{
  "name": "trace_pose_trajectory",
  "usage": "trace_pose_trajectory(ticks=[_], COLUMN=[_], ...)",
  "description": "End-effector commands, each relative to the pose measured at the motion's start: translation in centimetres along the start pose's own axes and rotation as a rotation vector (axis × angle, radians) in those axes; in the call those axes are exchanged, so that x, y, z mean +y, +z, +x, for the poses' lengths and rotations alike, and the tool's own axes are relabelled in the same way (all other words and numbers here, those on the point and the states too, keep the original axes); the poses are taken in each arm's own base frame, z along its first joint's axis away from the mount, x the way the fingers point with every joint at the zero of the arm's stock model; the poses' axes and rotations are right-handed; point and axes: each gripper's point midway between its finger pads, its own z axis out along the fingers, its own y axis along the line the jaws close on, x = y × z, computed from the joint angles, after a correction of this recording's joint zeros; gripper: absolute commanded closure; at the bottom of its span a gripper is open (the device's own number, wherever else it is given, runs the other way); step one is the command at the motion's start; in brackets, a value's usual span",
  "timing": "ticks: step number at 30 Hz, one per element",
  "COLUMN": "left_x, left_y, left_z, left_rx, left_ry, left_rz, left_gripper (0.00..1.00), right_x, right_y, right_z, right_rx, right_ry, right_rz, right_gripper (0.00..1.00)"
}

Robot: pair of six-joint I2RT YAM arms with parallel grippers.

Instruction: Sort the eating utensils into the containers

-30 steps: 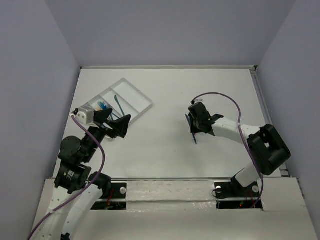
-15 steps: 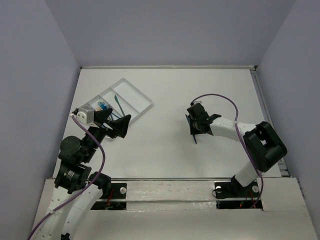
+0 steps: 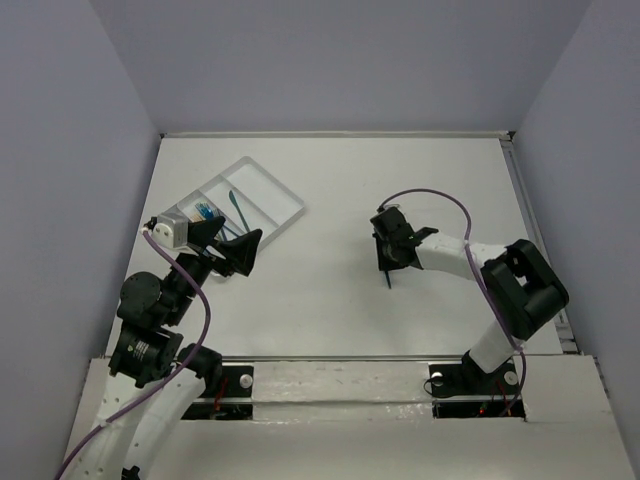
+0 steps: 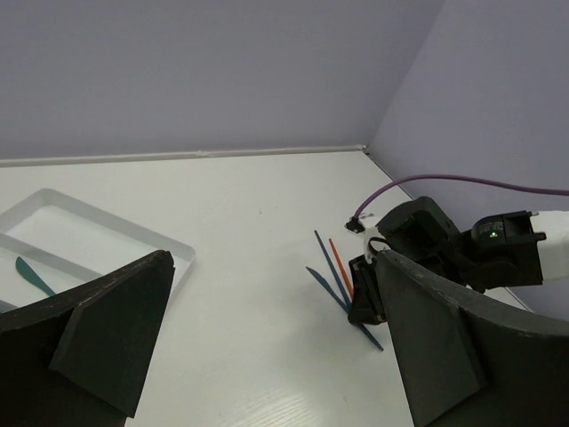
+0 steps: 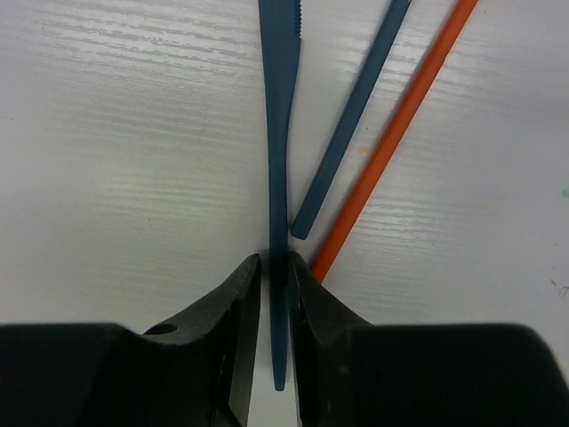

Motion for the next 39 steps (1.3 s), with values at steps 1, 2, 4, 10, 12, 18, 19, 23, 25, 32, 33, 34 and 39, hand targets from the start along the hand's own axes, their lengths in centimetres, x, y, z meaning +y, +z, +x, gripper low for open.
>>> trace_pose_trajectory(ticks=[1,2,4,10,12,18,19,23,25,32,33,34,39], left_x=[-1.1,-1.0,-1.0,-1.1,-1.1,-1.1,-1.1,-1.0,-0.8,-0.7,-0.7,-0.7,-1.0], left_y=[-0.2,-0.2,-0.3,-0.3,-0.3,-0.3,-0.3,-0.3,-0.2,-0.2,-0.2,-0.2,-0.1], left_z=[-2.6,-2.7,-2.7,-2.8,-2.8,-2.8,-2.8,-2.7,-2.7,-2.7,-2.8,-2.8,-2.6], left_rx=[-0.081,-0.083,-0.083,-0.084,-0.086,-0.085,-0.083,-0.081,-0.080,-0.080,-0.082,-0.080,-0.074], left_ry=[0.009,0.009,0.011,0.009,0.009,0.012,0.012,0.013,0.014,0.020,0.018,0.018,0.018], left_rz=[0.037,0.035,0.035,0.037,0.037,0.035,0.035,0.029,0.020,0.015,0.016,0.015,0.029], left_gripper=[0.01,0.01,0.01,0.01,0.01,0.01,0.01,0.01,0.01,0.01,0.01,0.01,0.01], right_x=[1.2,1.3,2.2,6.4,8.1,15.5,17.9,24.4,28.1,33.6,34.4,34.4,35.7], right_y=[0.2,0.3,0.3,-2.5,-3.7,-8.1,-8.6,-8.3,-7.4,-3.6,-3.0,-2.3,1.2], right_z=[0.1,0.1,0.3,-2.7,-4.5,-10.6,-12.2,-16.4,-17.9,-19.8,-19.8,-20.1,-18.8], right_rx=[0.017,0.021,0.019,-0.085,-0.147,-0.315,-0.338,-0.399,-0.419,-0.382,-0.379,-0.389,-0.348], right_ry=[-0.016,-0.015,-0.025,-0.040,-0.049,-0.086,-0.110,-0.169,-0.219,-0.270,-0.284,-0.281,-0.296], right_rz=[-0.014,-0.018,-0.033,-0.182,-0.255,-0.558,-0.624,-0.765,-0.823,-0.870,-0.861,-0.839,-0.826], right_gripper=[0.76,0.79,0.92,1.00,1.00,1.00,1.00,1.00,1.00,1.00,1.00,1.00,1.00])
